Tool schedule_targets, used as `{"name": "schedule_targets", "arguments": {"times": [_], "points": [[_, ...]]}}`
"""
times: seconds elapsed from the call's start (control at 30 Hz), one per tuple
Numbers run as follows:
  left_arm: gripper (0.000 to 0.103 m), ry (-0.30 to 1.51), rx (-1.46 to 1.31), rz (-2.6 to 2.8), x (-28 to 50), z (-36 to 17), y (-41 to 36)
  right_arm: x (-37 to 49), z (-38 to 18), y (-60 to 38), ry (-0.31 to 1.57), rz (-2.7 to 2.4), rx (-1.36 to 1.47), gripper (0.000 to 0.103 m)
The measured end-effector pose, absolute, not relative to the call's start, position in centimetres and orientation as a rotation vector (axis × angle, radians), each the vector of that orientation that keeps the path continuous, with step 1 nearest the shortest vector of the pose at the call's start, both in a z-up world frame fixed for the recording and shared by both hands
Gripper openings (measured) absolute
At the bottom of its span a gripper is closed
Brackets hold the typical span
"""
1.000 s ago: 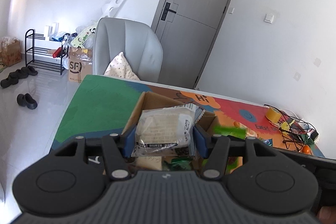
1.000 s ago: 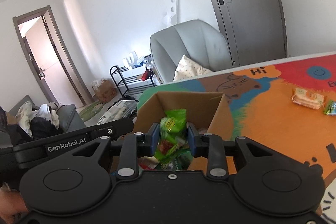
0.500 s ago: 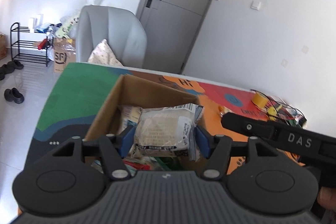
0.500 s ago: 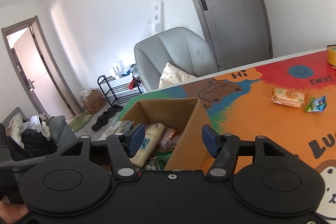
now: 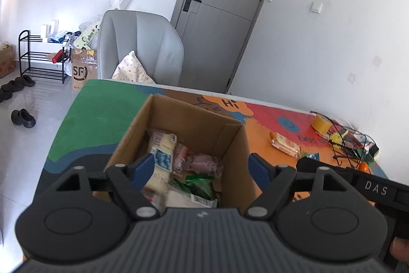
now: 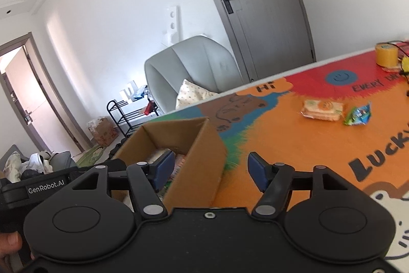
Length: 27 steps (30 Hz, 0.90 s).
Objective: Organize snacks
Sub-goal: 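Move both tools back toward the last snacks on the mat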
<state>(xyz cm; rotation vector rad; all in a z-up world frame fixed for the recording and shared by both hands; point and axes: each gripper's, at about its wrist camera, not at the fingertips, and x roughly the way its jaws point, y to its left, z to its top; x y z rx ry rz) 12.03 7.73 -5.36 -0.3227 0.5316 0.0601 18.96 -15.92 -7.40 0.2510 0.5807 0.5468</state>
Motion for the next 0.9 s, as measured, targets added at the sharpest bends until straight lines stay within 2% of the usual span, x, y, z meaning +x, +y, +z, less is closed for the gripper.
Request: {"name": "schedule_targets", "arguments": {"times": [0.1,0.3,0.37,0.57,0.77,0.9], "points": [[0.083,0.549,-0.303,0.048,12.5,-5.6,6.6,19.0,-7.8,-16.9,0.590,0.534,0.260,0.065],[0.088,0.581,-0.259,0.025,13.5,-5.7,4.1,19.3,-8.5,-19.8,0.604,0.506,0.293,0.076],[0.092,0.586,-0.241,0.010,13.8,-5.8,3.2,19.5,-8.8,-20.8,0.609,0.492,0.303,0.082],[0.094,0.611,-0.220,-0.005,14.9,-6.0,1.1,19.9,-9.3,-23.7,0.608,0.458,0.332,0.095],[0.097,0.592,-0.219,-0.032,15.7,-5.6,-1.0,20.3,-9.9,-26.5,0.614,0.424,0.364,0.103],[0.099,0.593,-0.208,-0.055,16.6,-5.7,-2.8,20.6,-10.2,-28.2,0.613,0.403,0.377,0.103]]}}
